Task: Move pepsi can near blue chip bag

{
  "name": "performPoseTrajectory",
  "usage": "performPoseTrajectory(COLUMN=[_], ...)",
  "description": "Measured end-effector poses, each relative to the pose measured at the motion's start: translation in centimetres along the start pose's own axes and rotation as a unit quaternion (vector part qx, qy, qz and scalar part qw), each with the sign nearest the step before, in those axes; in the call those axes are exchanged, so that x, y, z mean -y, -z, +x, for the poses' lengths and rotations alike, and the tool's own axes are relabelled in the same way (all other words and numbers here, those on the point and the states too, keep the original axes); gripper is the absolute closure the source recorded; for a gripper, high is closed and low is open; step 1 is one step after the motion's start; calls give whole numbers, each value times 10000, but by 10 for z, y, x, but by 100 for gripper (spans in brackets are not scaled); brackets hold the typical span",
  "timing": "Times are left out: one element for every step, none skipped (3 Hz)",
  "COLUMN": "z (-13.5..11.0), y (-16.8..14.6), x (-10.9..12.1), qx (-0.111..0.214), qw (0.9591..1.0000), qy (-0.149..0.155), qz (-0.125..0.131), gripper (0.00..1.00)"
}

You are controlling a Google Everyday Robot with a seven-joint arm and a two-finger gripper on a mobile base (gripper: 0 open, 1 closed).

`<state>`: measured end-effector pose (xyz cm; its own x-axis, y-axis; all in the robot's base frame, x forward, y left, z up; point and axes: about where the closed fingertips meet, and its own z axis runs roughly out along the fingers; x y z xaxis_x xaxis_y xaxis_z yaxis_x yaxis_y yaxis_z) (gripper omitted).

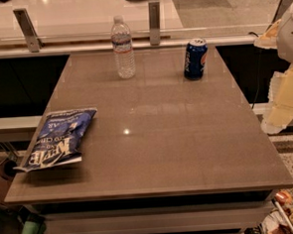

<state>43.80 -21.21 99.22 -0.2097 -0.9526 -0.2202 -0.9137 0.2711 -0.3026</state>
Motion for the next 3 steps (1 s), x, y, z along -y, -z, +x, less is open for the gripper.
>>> performPoseTrajectory(z=[0, 2, 7], y=[0, 3, 5], x=[0, 18, 48], qx=[0, 129, 510], qw=[10000, 9996, 9957], qy=[0, -177, -605], qz=[1, 186, 473], gripper=[0, 0, 0])
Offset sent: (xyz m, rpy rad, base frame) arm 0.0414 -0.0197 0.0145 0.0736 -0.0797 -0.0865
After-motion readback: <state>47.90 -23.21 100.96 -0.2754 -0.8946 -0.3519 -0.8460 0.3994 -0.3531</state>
